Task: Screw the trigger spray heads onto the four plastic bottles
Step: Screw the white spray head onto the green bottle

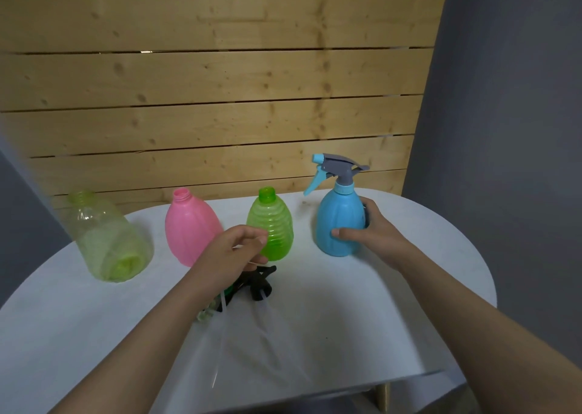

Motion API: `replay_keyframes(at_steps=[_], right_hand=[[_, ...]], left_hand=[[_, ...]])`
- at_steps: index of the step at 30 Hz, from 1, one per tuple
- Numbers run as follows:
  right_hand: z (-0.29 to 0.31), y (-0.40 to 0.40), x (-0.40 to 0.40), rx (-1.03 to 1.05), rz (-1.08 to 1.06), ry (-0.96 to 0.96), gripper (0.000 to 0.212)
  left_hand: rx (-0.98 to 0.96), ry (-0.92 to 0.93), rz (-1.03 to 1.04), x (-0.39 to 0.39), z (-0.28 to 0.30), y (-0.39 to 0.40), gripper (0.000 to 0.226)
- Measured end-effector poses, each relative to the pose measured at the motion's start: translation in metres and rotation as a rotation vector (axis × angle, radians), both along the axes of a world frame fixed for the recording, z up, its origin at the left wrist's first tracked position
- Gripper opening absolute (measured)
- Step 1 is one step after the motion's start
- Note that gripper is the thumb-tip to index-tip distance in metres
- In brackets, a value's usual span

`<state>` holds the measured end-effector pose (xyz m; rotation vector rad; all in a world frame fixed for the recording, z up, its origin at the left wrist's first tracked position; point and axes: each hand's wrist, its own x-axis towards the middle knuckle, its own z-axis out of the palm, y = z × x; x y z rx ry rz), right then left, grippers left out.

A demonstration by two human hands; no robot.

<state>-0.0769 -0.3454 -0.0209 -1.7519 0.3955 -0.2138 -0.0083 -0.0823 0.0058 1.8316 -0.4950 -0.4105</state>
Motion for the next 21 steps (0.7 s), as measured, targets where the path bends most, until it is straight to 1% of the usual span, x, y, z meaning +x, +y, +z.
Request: replay_keyframes(at_steps=[3, 6, 7, 9, 11, 14, 16, 17, 21], right_hand=[[-0.001, 0.001, 0.000, -0.047, 0.009, 0.016, 0.084], [0.001, 0.001, -0.003, -0.075, -0.006, 0.033, 0.099], [0.002, 0.002, -0.005, -0.098, -0.026, 0.046, 0.103], [0.004, 0.006, -0.011, -0.168, -0.103, 0.053, 0.103], [0.007, 0.013, -0.017, -0.230, -0.211, 0.012, 0.094], [0.013, 0.027, -0.031, -0.305, -0.285, -0.094, 0.064], [0.017, 0.037, -0.040, -0.293, -0.237, -0.111, 0.045], [0.019, 0.042, -0.042, -0.267, -0.198, -0.109, 0.039], [0.022, 0.060, -0.046, -0.206, -0.094, -0.104, 0.033]], left_hand=[[0.010, -0.007, -0.003, 0.000, -0.001, 0.001, 0.012], [0.032, -0.025, -0.006, 0.000, -0.001, 0.002, 0.011], [0.045, -0.039, -0.003, 0.000, -0.001, 0.003, 0.011], [0.067, -0.077, 0.009, -0.001, 0.000, 0.005, 0.011], [0.097, -0.131, 0.023, -0.003, -0.001, 0.008, 0.011], [0.164, -0.213, 0.058, -0.006, -0.001, 0.014, 0.011], [0.209, -0.263, 0.086, -0.007, -0.002, 0.018, 0.013], [0.226, -0.280, 0.099, -0.007, -0.002, 0.020, 0.014], [0.308, -0.331, 0.125, -0.007, -0.004, 0.030, 0.015]])
